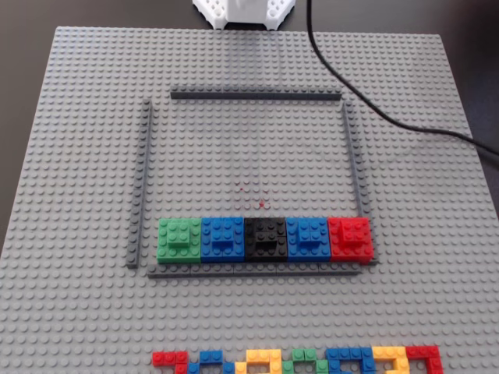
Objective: Grab the cube and place it into the grid
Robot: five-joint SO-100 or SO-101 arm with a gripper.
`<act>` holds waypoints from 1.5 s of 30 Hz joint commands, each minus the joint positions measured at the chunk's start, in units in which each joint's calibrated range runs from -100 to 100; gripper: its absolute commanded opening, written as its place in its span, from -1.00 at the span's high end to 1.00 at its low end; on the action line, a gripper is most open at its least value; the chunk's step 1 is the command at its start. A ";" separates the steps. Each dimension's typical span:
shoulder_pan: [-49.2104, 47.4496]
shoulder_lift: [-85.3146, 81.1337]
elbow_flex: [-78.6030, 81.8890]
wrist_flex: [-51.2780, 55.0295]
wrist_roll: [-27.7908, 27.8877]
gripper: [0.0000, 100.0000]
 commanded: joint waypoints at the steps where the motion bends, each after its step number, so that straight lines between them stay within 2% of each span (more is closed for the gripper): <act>1: -0.65 -10.60 8.25 -4.42 -0.59 1.00; 18: 0.89 -30.89 42.41 -21.13 0.39 1.00; 35: -0.43 -54.54 66.88 -20.64 1.76 1.00; 45: -0.36 -54.54 77.93 -21.96 1.71 1.00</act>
